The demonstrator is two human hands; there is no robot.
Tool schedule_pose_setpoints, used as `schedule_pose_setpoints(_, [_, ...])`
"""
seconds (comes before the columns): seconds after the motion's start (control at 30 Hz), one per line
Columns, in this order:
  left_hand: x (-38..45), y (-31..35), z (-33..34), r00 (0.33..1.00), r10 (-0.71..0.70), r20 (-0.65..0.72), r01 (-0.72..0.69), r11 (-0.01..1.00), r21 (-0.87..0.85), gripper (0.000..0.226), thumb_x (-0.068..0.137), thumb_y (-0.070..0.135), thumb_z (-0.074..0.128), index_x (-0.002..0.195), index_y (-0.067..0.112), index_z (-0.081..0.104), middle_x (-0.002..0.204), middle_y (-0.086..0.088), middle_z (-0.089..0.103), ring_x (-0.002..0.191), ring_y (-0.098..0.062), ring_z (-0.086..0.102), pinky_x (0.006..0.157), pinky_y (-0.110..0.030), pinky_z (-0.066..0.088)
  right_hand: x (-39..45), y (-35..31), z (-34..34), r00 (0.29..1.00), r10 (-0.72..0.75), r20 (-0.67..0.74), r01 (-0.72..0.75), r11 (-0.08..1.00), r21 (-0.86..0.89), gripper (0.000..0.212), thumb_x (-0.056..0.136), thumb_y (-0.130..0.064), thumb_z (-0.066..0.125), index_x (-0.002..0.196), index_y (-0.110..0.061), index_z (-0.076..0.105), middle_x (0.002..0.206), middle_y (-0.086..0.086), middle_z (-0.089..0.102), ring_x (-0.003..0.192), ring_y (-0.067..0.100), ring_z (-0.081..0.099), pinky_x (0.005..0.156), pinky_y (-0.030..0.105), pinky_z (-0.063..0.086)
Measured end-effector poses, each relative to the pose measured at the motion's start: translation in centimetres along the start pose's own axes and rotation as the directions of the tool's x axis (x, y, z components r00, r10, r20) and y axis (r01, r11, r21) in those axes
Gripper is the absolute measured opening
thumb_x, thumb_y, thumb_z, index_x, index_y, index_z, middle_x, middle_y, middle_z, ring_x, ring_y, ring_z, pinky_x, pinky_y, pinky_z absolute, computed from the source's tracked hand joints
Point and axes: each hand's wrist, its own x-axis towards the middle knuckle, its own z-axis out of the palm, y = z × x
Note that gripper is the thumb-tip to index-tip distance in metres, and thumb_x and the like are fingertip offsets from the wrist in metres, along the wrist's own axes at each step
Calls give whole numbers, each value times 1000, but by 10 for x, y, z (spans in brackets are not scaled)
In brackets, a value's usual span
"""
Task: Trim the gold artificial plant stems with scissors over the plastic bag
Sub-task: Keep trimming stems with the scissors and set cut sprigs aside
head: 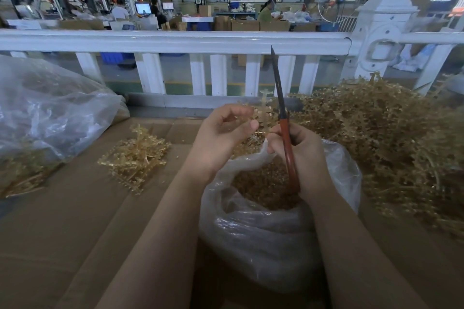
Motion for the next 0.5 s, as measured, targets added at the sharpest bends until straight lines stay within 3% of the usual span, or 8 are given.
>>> schedule_pose_setpoints(0.13, [0, 2, -3, 1000, 21, 17, -19, 995, -99, 28, 79, 12, 78, 96, 17, 55, 95, 0, 64, 97, -17, 65, 83, -26, 52, -1, -1, 0, 1000, -18, 8, 18, 1000, -15, 12, 89, -3, 69, 79, -9, 69, 67, 1, 64, 68, 13, 61, 74, 25, 54])
schedule_pose_setpoints(0.27, [0, 5, -2, 999, 30, 45, -25, 994, -107, 30, 78, 10, 70, 103, 20, 57, 75, 7, 65, 85, -18, 66, 75, -24, 52, -1, -2, 0, 1000, -22, 5, 22, 1000, -15, 10, 89, -3, 70, 80, -7, 69, 66, 2, 63, 69, 15, 60, 74, 28, 53])
schedule_pose_setpoints(0.4, [-1, 5, -3, 999, 24, 36, -20, 996, -91, 32, 84, 0, 70, 108, 21, 66, 75, -8, 59, 78, -20, 62, 71, -32, 52, -2, -3, 0, 1000, -27, 9, 27, 1000, -2, 13, 90, -4, 70, 79, -12, 69, 64, -4, 64, 68, 13, 60, 74, 26, 53])
schedule_pose_setpoints(0.5, [-1, 7, -1, 1000, 26, 12, -25, 998, -63, 13, 85, 14, 75, 96, 20, 73, 79, -16, 63, 78, -22, 58, 74, -30, 49, -2, -3, 0, 999, -43, 19, 43, 999, -18, 15, 90, -4, 70, 77, -12, 69, 62, -6, 64, 65, 10, 60, 71, 24, 52])
